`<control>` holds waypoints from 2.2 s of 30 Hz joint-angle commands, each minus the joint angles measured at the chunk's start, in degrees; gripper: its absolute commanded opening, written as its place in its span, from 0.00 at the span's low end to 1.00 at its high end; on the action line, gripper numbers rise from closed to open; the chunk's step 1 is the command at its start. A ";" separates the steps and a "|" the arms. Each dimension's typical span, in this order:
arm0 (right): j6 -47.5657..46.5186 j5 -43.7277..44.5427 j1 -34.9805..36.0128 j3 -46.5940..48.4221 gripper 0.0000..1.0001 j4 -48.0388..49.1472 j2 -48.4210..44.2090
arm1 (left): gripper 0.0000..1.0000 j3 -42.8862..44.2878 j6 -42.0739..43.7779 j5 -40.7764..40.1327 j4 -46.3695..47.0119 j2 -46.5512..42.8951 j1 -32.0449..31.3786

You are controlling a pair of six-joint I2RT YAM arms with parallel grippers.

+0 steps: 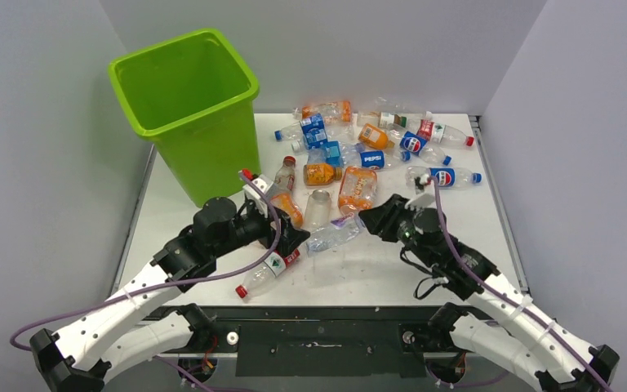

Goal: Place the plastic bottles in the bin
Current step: Pick up the plastic bottle at the center of the board, then place the plastic bottle in the trash bin.

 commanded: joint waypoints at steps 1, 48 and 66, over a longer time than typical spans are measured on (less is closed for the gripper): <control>-19.67 -13.87 -1.12 12.44 0.05 -9.88 7.45 | 0.96 12.34 15.35 14.61 -5.95 4.29 -0.22; -26.68 -35.00 -0.77 18.61 0.97 1.32 -0.48 | 0.00 6.81 -16.99 26.53 34.08 9.50 5.44; -14.19 -35.55 5.01 13.19 0.96 27.22 9.32 | 0.00 4.56 -27.68 23.16 50.67 10.96 3.87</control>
